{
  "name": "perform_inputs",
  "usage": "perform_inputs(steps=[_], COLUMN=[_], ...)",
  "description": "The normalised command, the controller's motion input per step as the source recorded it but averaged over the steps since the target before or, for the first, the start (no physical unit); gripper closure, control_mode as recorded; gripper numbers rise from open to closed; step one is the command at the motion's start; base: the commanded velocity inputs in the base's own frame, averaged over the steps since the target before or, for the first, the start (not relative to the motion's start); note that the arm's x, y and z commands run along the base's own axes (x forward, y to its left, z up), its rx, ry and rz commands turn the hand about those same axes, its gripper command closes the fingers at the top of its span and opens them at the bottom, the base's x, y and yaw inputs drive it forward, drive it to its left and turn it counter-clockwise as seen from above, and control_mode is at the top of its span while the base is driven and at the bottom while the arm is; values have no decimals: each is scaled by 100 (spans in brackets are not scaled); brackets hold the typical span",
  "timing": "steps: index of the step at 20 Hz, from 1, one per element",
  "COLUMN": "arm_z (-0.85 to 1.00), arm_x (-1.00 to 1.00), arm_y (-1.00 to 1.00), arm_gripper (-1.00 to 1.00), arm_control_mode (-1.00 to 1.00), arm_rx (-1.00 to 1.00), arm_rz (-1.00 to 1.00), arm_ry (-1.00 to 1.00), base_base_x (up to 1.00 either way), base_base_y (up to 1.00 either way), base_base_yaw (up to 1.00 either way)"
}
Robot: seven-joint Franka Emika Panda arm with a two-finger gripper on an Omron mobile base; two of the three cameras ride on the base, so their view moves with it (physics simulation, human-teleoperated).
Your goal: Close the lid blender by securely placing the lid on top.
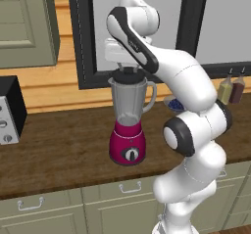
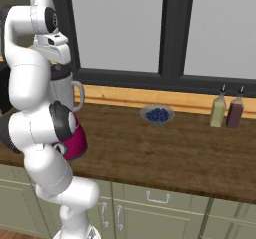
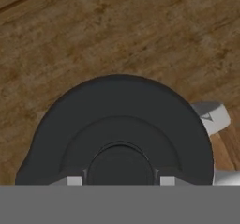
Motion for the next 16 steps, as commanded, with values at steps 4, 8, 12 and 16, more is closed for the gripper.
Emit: perform_inputs(steps=[4, 8, 12, 16], arm_z=[-6, -1, -7, -34], arm_x=[-54, -41, -24, -5], arm_y=[-6, 0, 0, 0], arm_gripper=[100, 100, 100, 100], arm_control_mode=[-100, -100, -100, -100], arm_rx=[0, 1, 0, 0], arm_rz=[6, 5, 5, 5], arm_ry=[-1, 0, 7, 15], base_base_x=[0, 0, 0, 0], base_base_y=[0, 0, 0, 0], base_base_yaw=[0, 0, 0, 0])
